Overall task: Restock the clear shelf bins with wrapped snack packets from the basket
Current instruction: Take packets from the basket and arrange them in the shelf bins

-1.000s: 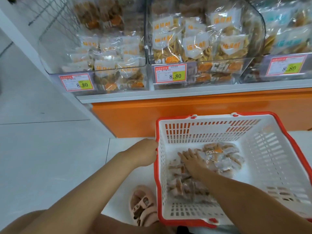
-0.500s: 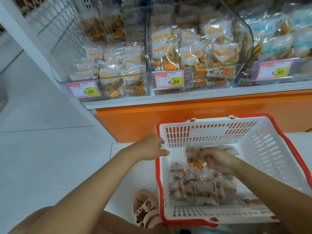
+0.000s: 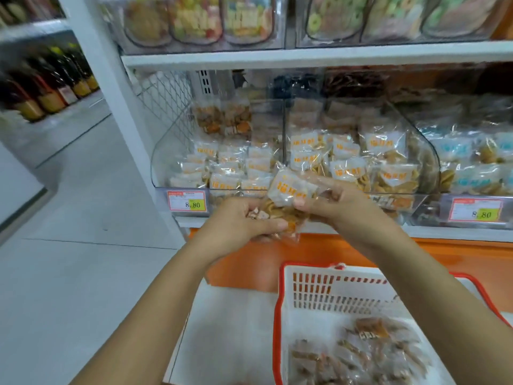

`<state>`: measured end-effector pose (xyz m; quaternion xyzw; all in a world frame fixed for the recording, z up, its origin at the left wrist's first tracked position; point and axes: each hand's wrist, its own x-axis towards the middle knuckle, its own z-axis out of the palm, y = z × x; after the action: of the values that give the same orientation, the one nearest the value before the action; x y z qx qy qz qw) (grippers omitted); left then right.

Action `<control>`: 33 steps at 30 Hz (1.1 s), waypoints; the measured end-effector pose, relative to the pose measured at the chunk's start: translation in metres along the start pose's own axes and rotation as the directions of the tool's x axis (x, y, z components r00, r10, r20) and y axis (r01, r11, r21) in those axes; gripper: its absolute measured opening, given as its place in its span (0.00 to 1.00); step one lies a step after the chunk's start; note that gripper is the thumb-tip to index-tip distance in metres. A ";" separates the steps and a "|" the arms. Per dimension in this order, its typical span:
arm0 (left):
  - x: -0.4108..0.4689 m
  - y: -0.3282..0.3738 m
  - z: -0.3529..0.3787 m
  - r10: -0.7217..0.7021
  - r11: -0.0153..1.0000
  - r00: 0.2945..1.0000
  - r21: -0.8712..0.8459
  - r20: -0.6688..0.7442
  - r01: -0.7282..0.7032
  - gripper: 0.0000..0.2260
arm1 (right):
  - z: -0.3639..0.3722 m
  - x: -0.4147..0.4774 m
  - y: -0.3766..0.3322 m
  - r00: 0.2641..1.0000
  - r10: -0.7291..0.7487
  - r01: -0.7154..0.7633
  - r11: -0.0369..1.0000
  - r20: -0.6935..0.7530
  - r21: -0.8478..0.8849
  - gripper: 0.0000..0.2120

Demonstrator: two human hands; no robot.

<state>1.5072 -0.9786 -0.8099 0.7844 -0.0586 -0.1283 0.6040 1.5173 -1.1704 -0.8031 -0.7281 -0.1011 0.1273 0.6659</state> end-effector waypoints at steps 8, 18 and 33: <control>0.040 -0.009 -0.040 0.083 0.992 0.917 -0.058 -0.389 -0.115 0.15 | 0.021 0.097 -0.061 0.995 0.057 -0.026 0.935 0.079 -0.353 0.14; 0.068 -0.025 -0.058 0.226 0.949 0.818 0.310 -0.529 -0.062 0.07 | 0.011 0.261 -0.069 0.875 -0.138 -0.317 0.561 -0.464 -0.765 0.21; 0.067 -0.028 -0.066 0.200 0.975 0.839 0.190 -0.506 -0.117 0.09 | 0.024 0.276 -0.048 0.695 -0.310 -0.294 0.701 -0.648 -0.650 0.23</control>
<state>1.5876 -0.9262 -0.8300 0.8258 0.0331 0.1445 0.5442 1.7724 -1.0554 -0.7713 -0.9151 0.1227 -0.2203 0.3147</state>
